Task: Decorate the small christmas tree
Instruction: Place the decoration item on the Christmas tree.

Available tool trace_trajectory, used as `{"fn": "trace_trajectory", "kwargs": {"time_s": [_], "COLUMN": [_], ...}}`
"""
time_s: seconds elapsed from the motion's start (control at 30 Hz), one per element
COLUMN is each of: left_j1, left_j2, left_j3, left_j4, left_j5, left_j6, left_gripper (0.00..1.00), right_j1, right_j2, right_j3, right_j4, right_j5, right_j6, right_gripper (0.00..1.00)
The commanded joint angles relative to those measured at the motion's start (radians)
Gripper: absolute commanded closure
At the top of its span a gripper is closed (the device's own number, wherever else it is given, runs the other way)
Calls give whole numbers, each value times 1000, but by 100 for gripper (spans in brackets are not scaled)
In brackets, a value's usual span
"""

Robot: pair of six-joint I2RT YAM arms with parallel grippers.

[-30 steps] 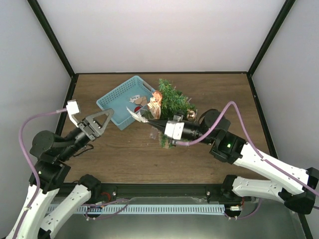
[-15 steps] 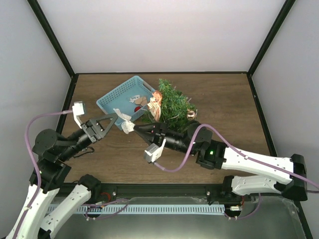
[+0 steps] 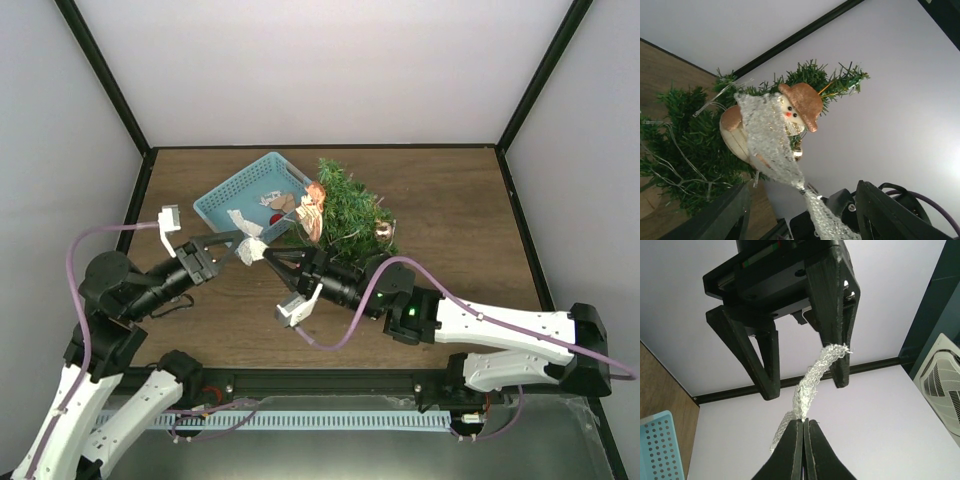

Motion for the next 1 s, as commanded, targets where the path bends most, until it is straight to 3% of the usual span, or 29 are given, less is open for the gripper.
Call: {"fn": "trace_trajectory", "kwargs": {"time_s": [0.0,0.13,0.47,0.57,0.63,0.7,0.83,0.97], "left_j1": [1,1,2,0,0,1,1,0], "left_j2": [1,2,6,-3,-9,-18,-25,2], "left_j3": [-24,-75,-102,-115,-119,-122,-111,-75], "left_j4": [7,80,140,166,170,172,165,91], "left_j5": [-5,7,-5,-10,-25,-46,-80,-127], "left_j6": [16,-31,-78,-92,-86,-75,-3,106], "left_gripper": [43,56,64,75,89,96,96,96], "right_j1": [14,23,29,30,30,29,29,30], "right_j2": [4,7,4,5,-1,-12,-46,-129], "right_j3": [-2,0,-12,-14,-13,-12,-9,-31], "right_j4": [42,35,-6,-12,-17,-37,-104,-172], "right_j5": [27,25,25,25,23,17,1,-45], "right_j6": [-31,-30,-26,-21,-3,27,132,385], "right_gripper": [99,99,99,99,98,93,79,48]}}
